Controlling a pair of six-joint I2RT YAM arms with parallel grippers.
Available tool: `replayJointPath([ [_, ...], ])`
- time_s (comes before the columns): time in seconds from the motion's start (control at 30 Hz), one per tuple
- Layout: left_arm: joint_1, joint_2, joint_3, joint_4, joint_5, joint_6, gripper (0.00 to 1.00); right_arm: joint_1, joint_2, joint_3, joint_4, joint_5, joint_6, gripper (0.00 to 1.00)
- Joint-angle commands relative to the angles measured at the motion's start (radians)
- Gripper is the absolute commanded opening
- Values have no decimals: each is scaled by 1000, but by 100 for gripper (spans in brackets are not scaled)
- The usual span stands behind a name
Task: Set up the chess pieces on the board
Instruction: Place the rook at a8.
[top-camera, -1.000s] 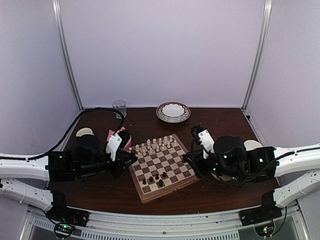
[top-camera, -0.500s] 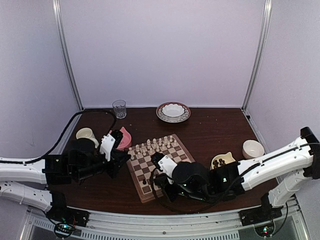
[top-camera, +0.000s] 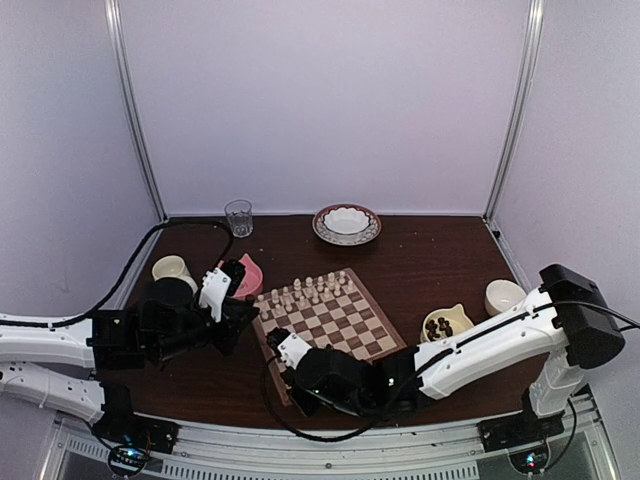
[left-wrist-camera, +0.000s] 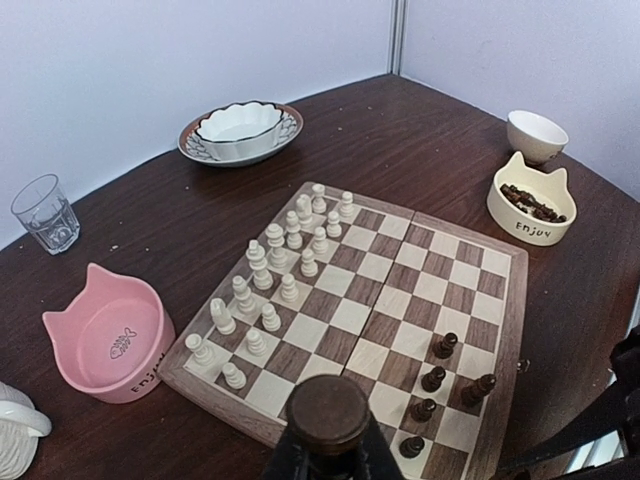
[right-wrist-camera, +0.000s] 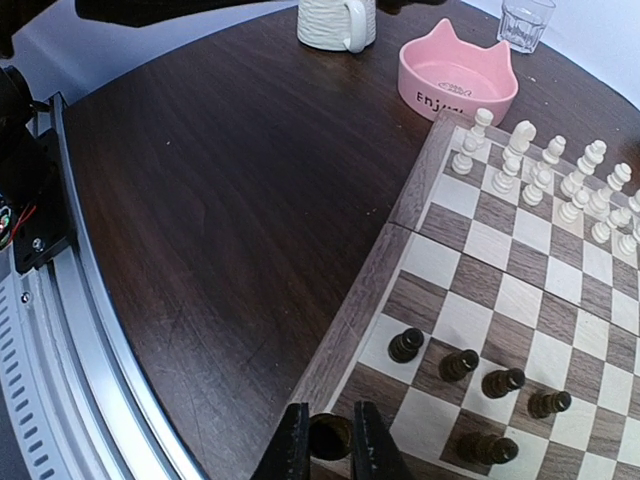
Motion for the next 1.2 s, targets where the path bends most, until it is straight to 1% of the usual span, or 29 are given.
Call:
replayJointPath([
  [0.0, 4, -20, -9, 46, -37, 15, 1, -3, 42, 48, 30, 38, 16, 6],
  [0.3, 4, -20, -8, 44, -36, 20, 1, -39, 80, 47, 27, 28, 46, 6],
  [0.93, 4, -23, -6, 43, -20, 17, 1, -51, 163, 97, 11, 58, 46, 7],
  [1.17, 4, -25, -6, 43, -18, 18, 1, -53, 165, 102, -10, 75, 46, 7],
])
